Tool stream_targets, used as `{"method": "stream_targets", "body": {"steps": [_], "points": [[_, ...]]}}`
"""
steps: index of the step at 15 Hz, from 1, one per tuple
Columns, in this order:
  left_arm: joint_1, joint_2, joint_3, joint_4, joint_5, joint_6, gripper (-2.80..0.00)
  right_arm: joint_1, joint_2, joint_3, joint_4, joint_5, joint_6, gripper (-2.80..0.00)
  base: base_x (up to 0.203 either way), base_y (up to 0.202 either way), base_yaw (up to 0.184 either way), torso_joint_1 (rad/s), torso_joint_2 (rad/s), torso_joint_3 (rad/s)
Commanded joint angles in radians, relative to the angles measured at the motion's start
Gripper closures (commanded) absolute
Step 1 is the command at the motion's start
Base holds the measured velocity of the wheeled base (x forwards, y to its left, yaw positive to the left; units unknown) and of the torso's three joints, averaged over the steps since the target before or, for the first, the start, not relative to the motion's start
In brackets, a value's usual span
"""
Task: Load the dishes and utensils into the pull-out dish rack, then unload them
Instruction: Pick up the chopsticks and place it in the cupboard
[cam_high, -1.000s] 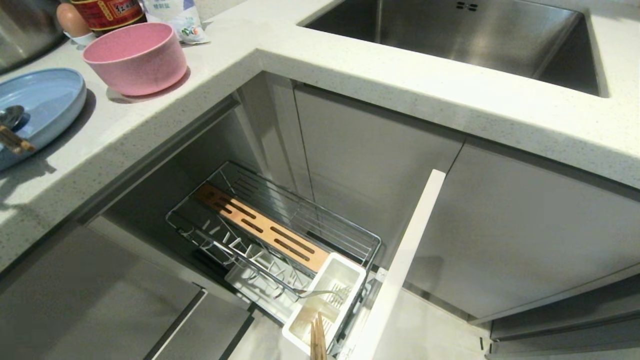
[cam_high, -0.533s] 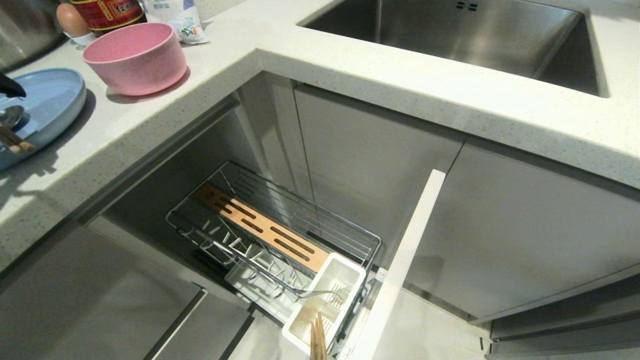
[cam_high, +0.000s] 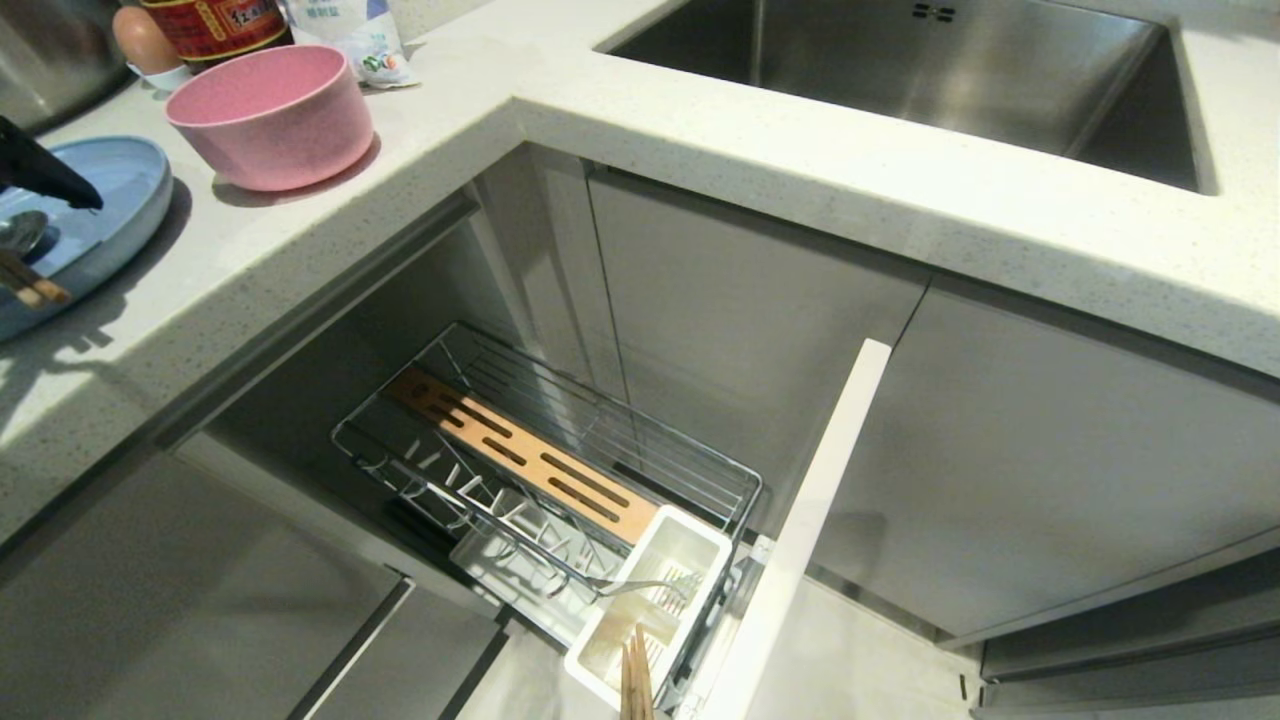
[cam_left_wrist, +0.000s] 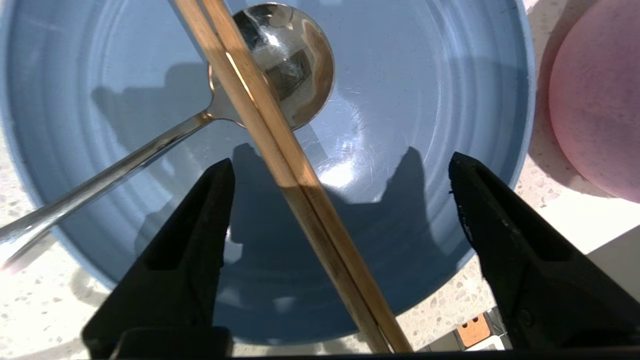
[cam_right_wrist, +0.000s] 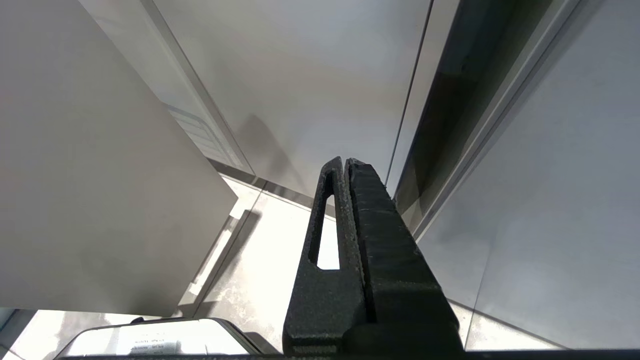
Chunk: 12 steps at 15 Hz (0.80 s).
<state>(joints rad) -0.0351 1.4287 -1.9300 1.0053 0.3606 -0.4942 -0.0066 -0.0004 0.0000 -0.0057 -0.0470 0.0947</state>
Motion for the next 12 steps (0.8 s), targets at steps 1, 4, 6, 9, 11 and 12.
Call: {"method": "stream_targets", "body": {"steps": [1, 4, 6, 9, 11, 12], "points": [[0.000, 0.015, -0.002, 0.006, 0.003, -0.016, -2.80, 0.000, -0.004, 0.000, 0.000, -0.001, 0.000, 0.00, 0.000, 0.000, 0.000, 0.000, 0.00, 0.000], [0.000, 0.019, -0.013, 0.003, 0.003, -0.044, -2.80, 0.000, -0.003, 0.000, 0.000, -0.001, 0.000, 0.00, 0.000, 0.000, 0.000, 0.000, 0.00, 0.000], [-0.002, 0.021, -0.014, 0.004, 0.003, -0.046, -2.80, 0.000, -0.003, 0.000, 0.000, -0.001, 0.000, 0.00, 0.000, 0.000, 0.000, 0.000, 0.00, 0.000], [-0.002, 0.036, -0.014, 0.004, 0.001, -0.047, -2.80, -0.001, -0.004, 0.000, 0.000, -0.001, 0.000, 0.00, 0.000, 0.000, 0.000, 0.000, 0.00, 0.000], [-0.002, 0.042, -0.014, 0.004, 0.001, -0.047, -2.80, 0.000, -0.003, 0.000, 0.000, -0.001, 0.000, 0.00, 0.000, 0.000, 0.000, 0.000, 0.00, 0.000], [-0.002, 0.043, -0.014, 0.004, 0.001, -0.047, -2.80, 0.000, -0.003, 0.000, 0.000, -0.001, 0.000, 0.00, 0.000, 0.000, 0.000, 0.000, 0.00, 0.000]]}}
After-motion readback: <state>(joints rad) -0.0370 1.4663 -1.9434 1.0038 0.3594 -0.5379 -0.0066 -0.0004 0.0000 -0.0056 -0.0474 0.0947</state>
